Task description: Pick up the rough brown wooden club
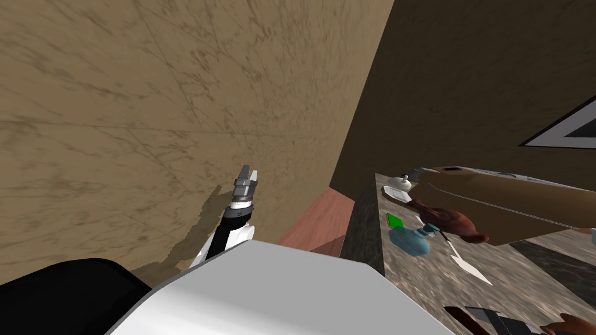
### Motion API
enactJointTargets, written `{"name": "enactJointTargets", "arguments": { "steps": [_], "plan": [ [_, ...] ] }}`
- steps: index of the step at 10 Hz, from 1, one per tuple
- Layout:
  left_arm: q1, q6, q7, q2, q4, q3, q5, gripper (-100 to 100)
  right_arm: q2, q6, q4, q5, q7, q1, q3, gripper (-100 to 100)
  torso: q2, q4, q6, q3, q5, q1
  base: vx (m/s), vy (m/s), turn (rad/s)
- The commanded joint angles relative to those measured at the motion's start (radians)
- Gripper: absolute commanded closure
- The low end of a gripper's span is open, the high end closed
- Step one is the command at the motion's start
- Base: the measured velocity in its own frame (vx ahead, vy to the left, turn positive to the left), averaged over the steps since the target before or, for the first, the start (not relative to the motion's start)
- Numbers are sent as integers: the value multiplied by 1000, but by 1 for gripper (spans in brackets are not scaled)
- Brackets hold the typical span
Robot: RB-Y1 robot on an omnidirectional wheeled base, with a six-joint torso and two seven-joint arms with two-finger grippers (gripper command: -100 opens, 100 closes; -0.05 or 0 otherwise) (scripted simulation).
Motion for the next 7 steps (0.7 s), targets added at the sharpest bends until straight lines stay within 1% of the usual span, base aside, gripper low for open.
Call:
{"name": "enactJointTargets", "arguments": {
  "steps": [1, 2, 3, 7],
  "plan": [
    [0, 0, 0, 0, 0, 0, 0, 0, 33, 22, 9, 12, 2, 3, 5, -100, 0, 0, 0, 0, 0, 0, 26, -1, 62],
    [0, 0, 0, 0, 0, 0, 0, 0, 20, 18, 0, 7, 1, 3, 4, -100, 0, 0, 0, 0, 0, 0, 10, 0, 9],
    [0, 0, 0, 0, 0, 0, 0, 0, 22, 21, 0, 9, 1, 3, 5, 100, 0, 0, 0, 0, 0, 0, 0, 0, 0],
    [0, 0, 0, 0, 0, 0, 0, 0, 22, 20, 0, 9, 1, 3, 5, 100, 1, 0, 0, 1, 0, 0, 0, 0, 0]
  ]
}}
